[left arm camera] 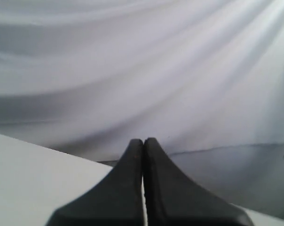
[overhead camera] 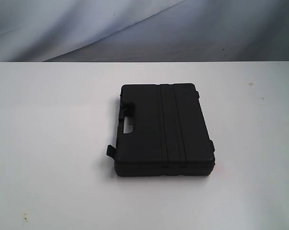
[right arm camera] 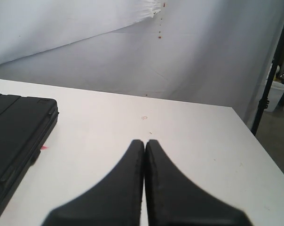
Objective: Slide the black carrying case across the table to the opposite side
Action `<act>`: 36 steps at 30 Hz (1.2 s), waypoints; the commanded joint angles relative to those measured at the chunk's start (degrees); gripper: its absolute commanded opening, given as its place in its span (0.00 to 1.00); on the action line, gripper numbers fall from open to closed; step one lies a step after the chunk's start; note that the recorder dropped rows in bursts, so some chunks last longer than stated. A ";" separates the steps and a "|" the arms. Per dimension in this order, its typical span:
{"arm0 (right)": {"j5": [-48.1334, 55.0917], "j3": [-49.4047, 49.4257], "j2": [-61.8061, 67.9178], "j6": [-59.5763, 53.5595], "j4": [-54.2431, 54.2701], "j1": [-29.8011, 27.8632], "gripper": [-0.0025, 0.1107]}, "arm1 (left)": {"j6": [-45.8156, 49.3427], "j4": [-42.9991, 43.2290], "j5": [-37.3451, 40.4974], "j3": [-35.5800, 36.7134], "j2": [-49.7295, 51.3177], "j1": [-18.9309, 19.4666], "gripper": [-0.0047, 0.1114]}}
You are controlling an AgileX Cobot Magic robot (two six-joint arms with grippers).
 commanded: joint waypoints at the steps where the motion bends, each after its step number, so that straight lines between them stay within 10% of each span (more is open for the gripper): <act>1: 0.14 0.22 -0.24 0.34 0.21 -0.38 0.02 | -3.75 -1.69 -9.43 0.28 -0.24 -0.30 0.04; 6: 0.14 0.22 -0.24 0.34 0.21 -0.38 0.02 | -4.48 12.73 -6.13 -8.67 -0.24 -0.30 0.04; 16: 0.14 0.22 -0.24 0.34 0.21 -0.38 0.02 | 9.93 12.62 24.72 -34.49 2.66 -0.30 0.04; 24: 0.14 0.22 -0.24 0.34 0.21 -0.38 0.02 | 37.20 -15.52 43.48 -44.95 17.65 -0.30 0.04; 36: 0.14 0.22 -0.24 0.34 0.21 -0.38 0.02 | 34.66 -26.43 46.90 -49.37 38.96 -0.30 0.04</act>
